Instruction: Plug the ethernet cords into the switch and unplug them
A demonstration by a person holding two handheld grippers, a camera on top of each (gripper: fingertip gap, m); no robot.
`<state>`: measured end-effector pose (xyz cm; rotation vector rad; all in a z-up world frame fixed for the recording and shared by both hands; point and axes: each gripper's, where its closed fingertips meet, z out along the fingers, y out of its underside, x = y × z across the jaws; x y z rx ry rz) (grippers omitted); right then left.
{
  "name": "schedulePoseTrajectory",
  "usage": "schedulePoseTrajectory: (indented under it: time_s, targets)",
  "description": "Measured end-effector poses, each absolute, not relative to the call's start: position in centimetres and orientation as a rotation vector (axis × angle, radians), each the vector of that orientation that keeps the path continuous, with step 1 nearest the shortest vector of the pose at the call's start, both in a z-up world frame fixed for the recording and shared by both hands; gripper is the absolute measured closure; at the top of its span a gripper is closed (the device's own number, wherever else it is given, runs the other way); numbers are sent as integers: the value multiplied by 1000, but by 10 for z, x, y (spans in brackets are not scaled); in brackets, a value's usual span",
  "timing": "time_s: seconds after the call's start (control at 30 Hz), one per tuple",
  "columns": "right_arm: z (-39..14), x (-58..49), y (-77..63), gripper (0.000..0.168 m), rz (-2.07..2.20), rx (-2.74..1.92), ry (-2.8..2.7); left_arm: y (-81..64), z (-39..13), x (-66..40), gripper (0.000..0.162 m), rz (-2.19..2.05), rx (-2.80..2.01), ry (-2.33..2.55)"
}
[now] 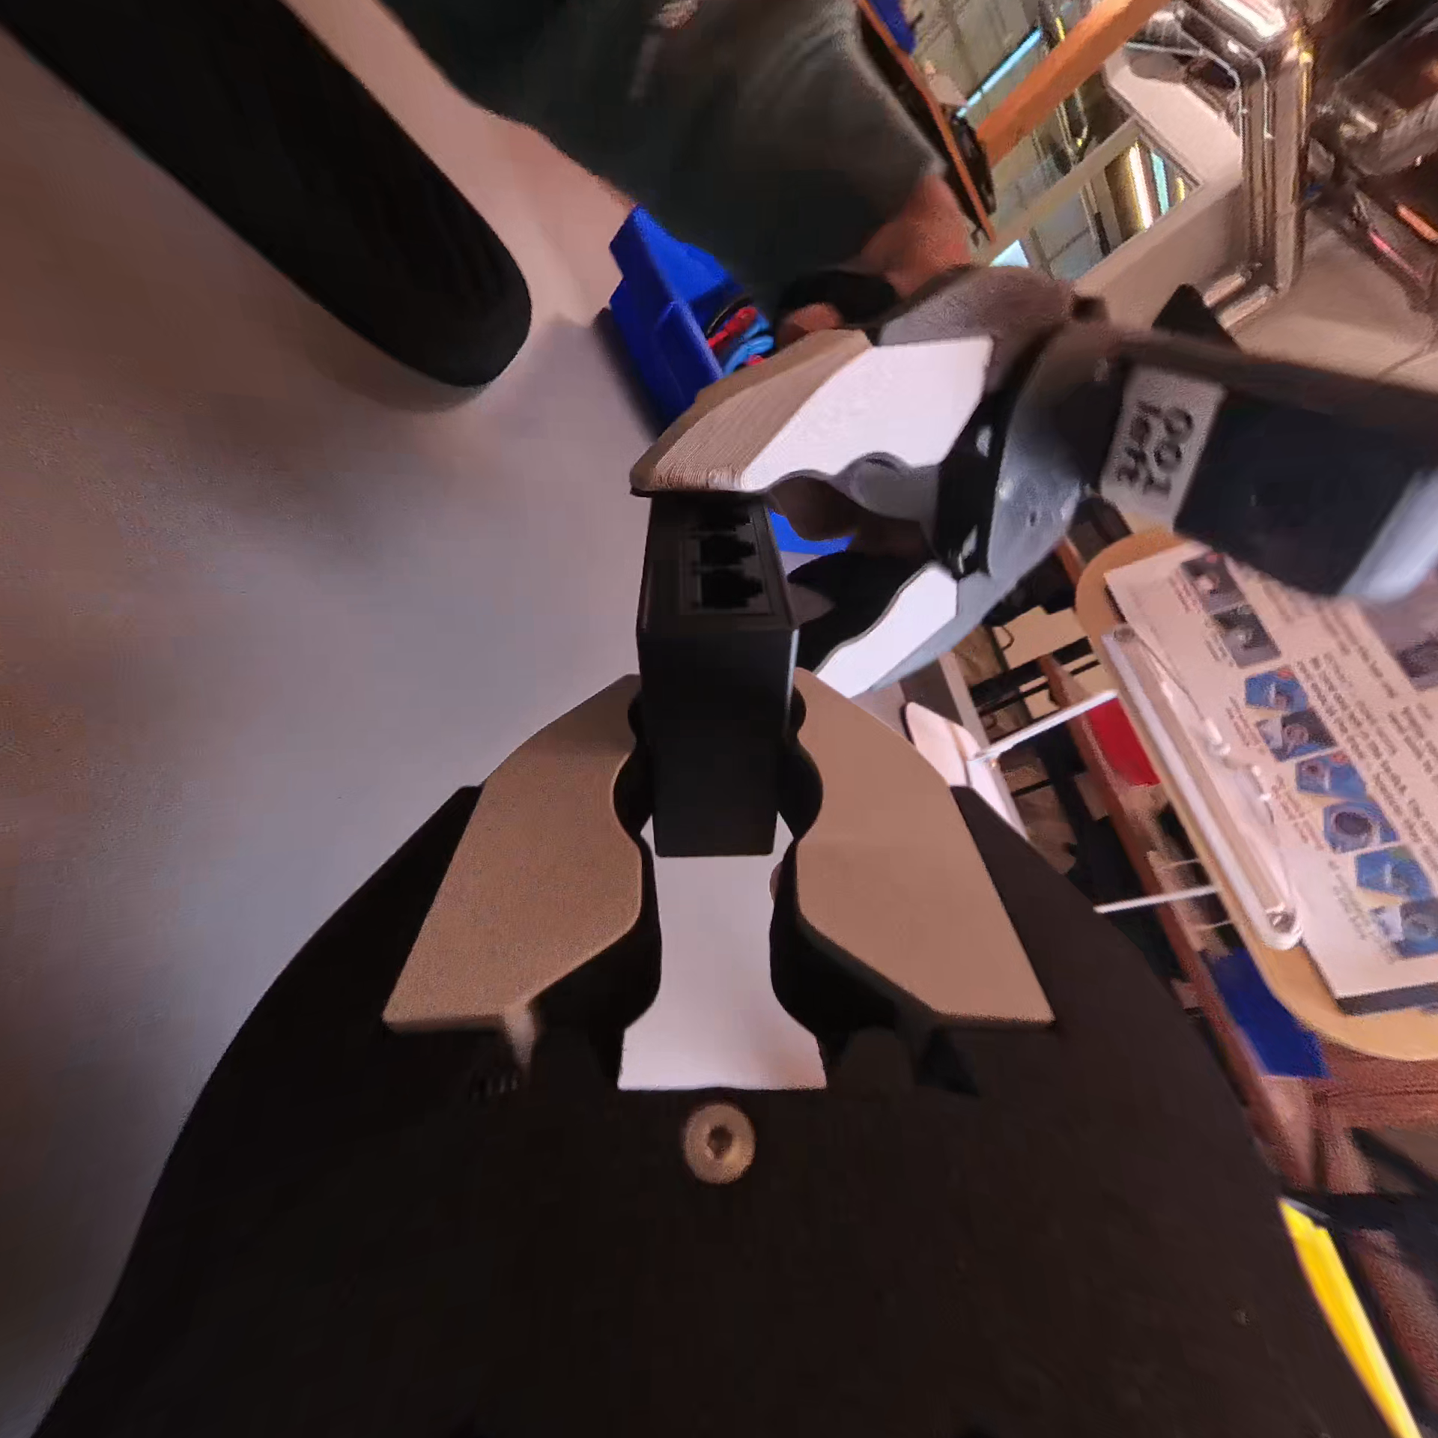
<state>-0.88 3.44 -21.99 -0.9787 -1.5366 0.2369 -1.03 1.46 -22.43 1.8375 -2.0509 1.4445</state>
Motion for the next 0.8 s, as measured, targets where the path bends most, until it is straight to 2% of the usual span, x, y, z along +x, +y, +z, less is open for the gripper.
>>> schedulePoseTrajectory:
  time_s: [0.03,0.13,0.23,0.37,0.4,0.6,0.67,0.73,0.8]
  targets:
    - [-217,-4,38,139,285,-1020,-1517,22,-218,-6,100,1508,1907,-2099]
    - [-207,9,49,139,409,-1106,-1435,39,-203,-10,105,1540,2136,-2353]
    - [-213,13,57,139,406,-1192,-1459,53,-212,-12,106,1153,2448,-2698]
    - [-222,0,47,139,403,-1230,-1542,48,-233,-5,132,686,2534,-2952]
    - [-223,-1,44,139,412,-1231,-1553,48,-240,-7,133,600,2505,-2994]
    - [-186,-5,22,138,727,-1103,-1394,27,-215,0,133,1531,2409,-2886]
    - [-186,-7,18,130,764,-1105,-1393,21,-209,1,133,1744,2341,-2833]
    - [-186,-11,13,126,773,-1088,-1389,16,-206,4,133,1890,2282,-2780]
    - [-186,-17,9,123,778,-1085,-1386,14,-209,9,133,1861,2278,-2817]
